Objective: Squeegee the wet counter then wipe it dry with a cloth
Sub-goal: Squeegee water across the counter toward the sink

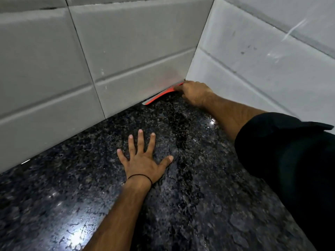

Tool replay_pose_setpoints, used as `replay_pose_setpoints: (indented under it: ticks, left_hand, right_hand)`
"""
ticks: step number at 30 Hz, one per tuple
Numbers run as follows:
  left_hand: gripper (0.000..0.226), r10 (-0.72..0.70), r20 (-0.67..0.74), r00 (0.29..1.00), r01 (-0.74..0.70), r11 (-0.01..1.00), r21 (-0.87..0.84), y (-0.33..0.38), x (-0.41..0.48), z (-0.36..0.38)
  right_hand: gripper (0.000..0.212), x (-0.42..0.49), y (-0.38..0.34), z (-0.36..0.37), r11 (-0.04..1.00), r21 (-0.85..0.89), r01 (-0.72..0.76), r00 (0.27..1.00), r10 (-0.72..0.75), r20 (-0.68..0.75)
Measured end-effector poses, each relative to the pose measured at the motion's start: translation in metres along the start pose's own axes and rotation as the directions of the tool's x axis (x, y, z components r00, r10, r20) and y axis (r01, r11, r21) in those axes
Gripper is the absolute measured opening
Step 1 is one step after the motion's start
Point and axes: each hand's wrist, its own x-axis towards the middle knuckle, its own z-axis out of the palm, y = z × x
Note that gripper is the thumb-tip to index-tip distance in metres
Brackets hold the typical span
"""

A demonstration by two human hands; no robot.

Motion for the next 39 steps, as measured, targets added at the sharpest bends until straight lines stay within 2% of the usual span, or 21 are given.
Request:
replay_pose_setpoints:
  ticks: [3,7,12,14,19,22,25,27,30,33,35,39]
  left_hand:
    - [0.099,-0.006,0.028,1.000,0.006,1.000,-0.013,0.000,0.003,0.000]
    - [0.101,-0.014,0.054,0.998,0.015,0.999,-0.028,-0.002,0.003,-0.003]
    - [0.100,-0.042,0.071,0.997,0.044,0.998,-0.034,-0.001,0.000,-0.017]
    - [0.098,-0.051,0.035,0.998,0.052,0.998,-0.023,0.008,-0.013,-0.019]
    - [0.091,0.007,-0.036,0.999,-0.007,1.000,-0.012,0.023,-0.061,-0.002]
    - [0.089,0.031,-0.019,0.999,-0.030,0.999,0.038,0.035,-0.083,0.012]
    - [0.088,0.043,-0.017,0.999,-0.042,0.998,0.046,0.047,-0.104,0.020]
    - [0.088,0.041,-0.049,0.998,-0.040,0.999,0.025,0.046,-0.111,0.015]
    - [0.091,0.005,-0.075,0.997,-0.005,1.000,0.003,0.034,-0.119,0.003]
    - [0.098,-0.076,-0.017,0.997,0.076,0.997,-0.022,0.011,-0.122,-0.005]
    - [0.103,-0.126,0.038,0.991,0.127,0.992,-0.020,-0.008,-0.124,-0.010]
    - [0.112,-0.191,0.112,0.975,0.192,0.981,0.002,-0.032,-0.131,-0.005]
  right_hand:
    - [0.050,-0.003,0.000,0.001,0.998,0.062,-0.029,0.997,0.024,0.074]
    - [0.031,-0.026,0.012,-0.005,0.992,0.073,-0.100,0.983,0.087,0.163]
    - [0.040,-0.119,0.056,0.013,0.992,0.107,-0.070,0.966,0.040,0.256]
    - [0.044,-0.167,0.072,0.024,0.990,0.118,-0.076,0.963,0.042,0.268]
    - [0.050,-0.269,0.094,0.036,0.984,0.114,-0.140,0.941,0.096,0.324]
    - [0.050,-0.326,0.106,0.042,0.982,0.079,-0.171,0.937,0.137,0.322]
    - [0.047,-0.365,0.121,0.038,0.983,0.015,-0.185,0.908,0.165,0.386]
    - [0.042,-0.372,0.127,0.029,0.982,-0.032,-0.188,0.893,0.184,0.411]
    - [0.038,-0.365,0.123,0.015,0.978,0.026,-0.208,0.930,0.189,0.316]
    - [0.040,-0.336,0.100,0.003,0.963,0.173,-0.207,0.967,0.174,0.188]
    - [0.046,-0.307,0.077,-0.004,0.951,0.256,-0.171,0.976,0.129,0.174]
    - [0.045,-0.238,0.017,-0.009,0.958,0.283,-0.037,0.993,0.003,0.121]
